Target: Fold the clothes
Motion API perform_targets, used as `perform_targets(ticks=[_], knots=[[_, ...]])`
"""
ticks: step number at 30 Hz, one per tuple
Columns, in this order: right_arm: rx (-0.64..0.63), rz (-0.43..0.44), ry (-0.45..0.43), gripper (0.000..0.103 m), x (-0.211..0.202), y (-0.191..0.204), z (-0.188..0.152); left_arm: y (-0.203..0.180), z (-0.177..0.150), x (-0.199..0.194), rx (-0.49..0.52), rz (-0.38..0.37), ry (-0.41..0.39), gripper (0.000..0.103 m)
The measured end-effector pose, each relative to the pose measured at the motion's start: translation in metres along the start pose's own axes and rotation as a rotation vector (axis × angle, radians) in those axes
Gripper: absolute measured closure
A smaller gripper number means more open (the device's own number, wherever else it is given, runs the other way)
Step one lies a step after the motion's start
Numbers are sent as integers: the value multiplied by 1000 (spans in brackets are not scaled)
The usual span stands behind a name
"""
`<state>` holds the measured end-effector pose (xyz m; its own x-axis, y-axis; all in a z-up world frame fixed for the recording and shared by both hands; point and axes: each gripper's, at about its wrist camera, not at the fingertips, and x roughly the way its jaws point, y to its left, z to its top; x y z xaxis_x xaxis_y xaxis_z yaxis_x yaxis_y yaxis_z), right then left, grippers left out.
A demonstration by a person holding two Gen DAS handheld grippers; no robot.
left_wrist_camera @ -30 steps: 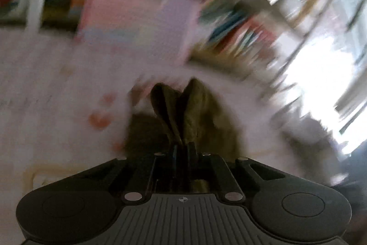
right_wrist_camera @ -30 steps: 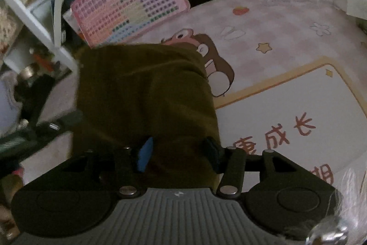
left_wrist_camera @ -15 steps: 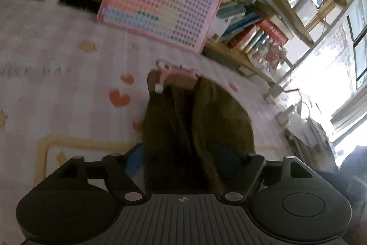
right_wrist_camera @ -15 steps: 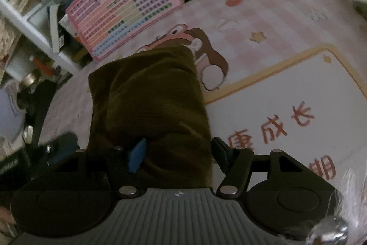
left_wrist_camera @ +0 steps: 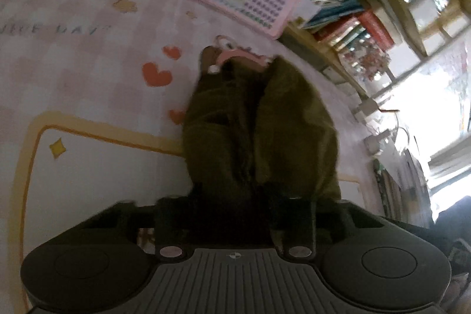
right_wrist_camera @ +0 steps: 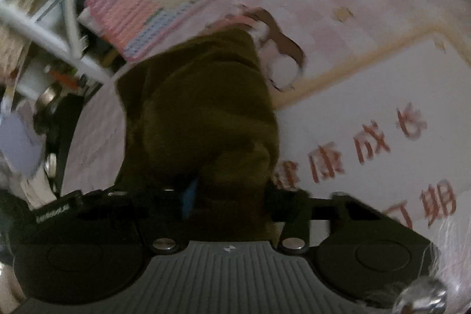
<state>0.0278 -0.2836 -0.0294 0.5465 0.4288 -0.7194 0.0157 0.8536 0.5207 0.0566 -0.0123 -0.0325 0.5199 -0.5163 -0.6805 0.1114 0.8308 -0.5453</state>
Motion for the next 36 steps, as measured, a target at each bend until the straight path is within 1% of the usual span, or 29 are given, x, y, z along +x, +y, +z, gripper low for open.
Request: perform_targets(ticks=[1,3,5,6,8,10,11,12,13,15,17,20,22,23,24,25,26,27,28,29,32,36], knots=[[-59,-15,-22,76,-2,8,-1,-12,-3,-5,59,22,-18,75],[-255,-75,-97,79,-11,33,-6,-33,-10,-15,169,46,-57,76],[-397,-109,-157,80,-20,48,-14,-42,-17,-20,220,47,-71,76],[-423,-118,-164,80,-24,50,-16,-42,-19,-21,218,44,-62,76],[-400,-116,-135,80,-25,44,-17,-36,-19,-18,179,30,-24,75],[-339,-106,-88,79,-22,33,-16,-29,-19,-16,148,22,0,74],[-309,-103,-68,79,-20,28,-17,-26,-19,-16,133,17,7,72],[-286,-98,-61,79,-20,24,-17,-22,-19,-15,116,13,14,67],[-262,-94,-54,77,-20,20,-17,-17,-19,-14,95,8,20,66],[-210,-84,-42,69,-20,13,-17,-8,-20,-13,49,-13,25,60],[-143,-75,-29,59,-18,4,-16,3,-21,-10,-8,-37,29,56],[-35,-48,-7,51,-11,-9,-13,12,-24,-3,-78,-61,44,51],[19,-26,7,50,-7,-16,-11,14,-24,2,-100,-78,46,49],[35,-13,10,51,-6,-17,-11,14,-23,4,-108,-84,44,50],[51,1,12,53,-4,-19,-11,13,-23,5,-115,-86,44,53],[52,12,16,59,-3,-19,-11,11,-23,7,-115,-81,43,53],[51,17,16,64,-3,-17,-10,8,-23,7,-107,-67,41,61],[38,15,13,67,-4,-14,-10,5,-24,7,-92,-56,36,66],[7,6,4,73,-6,-8,-11,0,-24,4,-70,-49,24,69],[-38,-7,-15,75,-10,0,-12,-4,-25,1,-48,-45,12,72],[-163,-25,-87,78,-27,22,-18,-18,-27,-12,22,-36,-32,73],[-240,-26,-156,78,-46,34,-22,-30,-29,-29,92,-39,-83,72]])
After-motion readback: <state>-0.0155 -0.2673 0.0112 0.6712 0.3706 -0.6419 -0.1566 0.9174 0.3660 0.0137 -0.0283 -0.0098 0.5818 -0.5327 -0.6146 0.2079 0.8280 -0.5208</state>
